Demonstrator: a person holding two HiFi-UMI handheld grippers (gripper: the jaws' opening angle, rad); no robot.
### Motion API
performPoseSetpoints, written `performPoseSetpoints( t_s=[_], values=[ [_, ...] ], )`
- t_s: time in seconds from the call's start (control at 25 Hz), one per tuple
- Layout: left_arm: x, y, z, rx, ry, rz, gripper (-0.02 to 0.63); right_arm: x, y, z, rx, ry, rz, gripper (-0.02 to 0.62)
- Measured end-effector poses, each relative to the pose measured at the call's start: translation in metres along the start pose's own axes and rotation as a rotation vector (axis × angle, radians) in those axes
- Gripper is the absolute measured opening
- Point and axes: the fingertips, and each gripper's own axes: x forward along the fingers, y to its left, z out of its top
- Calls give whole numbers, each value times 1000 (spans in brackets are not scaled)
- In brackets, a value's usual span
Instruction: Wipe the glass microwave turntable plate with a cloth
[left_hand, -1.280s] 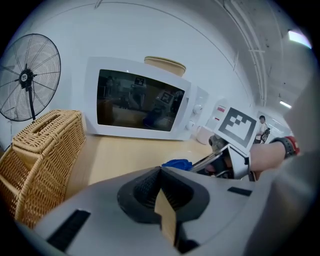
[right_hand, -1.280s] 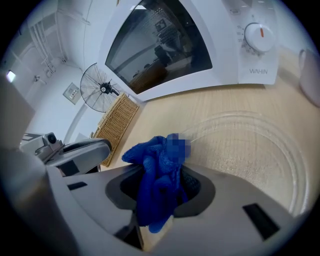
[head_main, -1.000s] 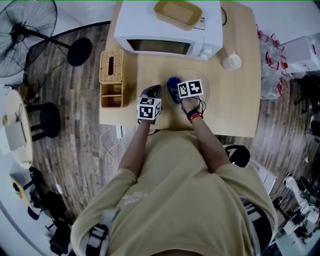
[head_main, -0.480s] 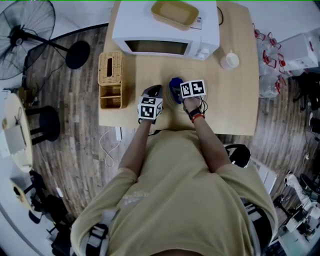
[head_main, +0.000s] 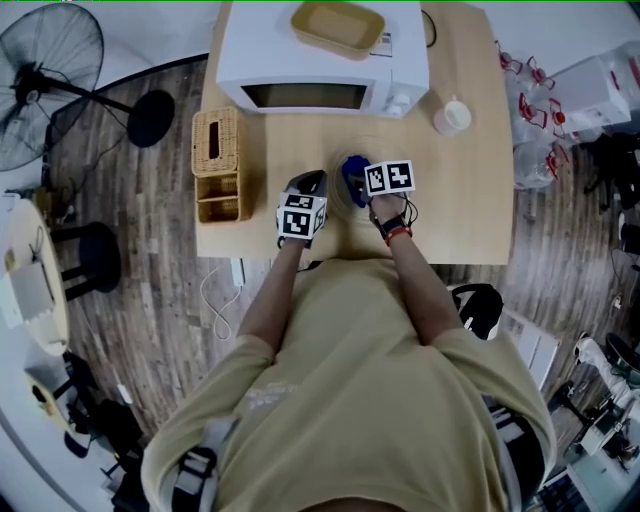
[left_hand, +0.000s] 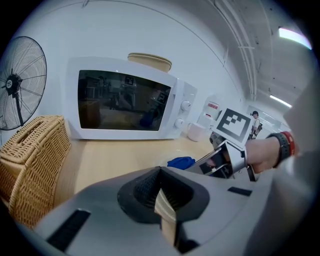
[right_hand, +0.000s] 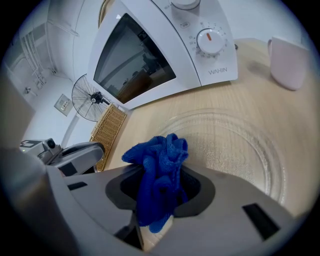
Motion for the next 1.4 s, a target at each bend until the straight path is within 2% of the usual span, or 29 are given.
performPoseSetpoints(
  t_s=[1.4],
  values=[
    [24,-30,11,68,14,-89,18,-43,-53,-10,108,-78,-71,144]
  ],
)
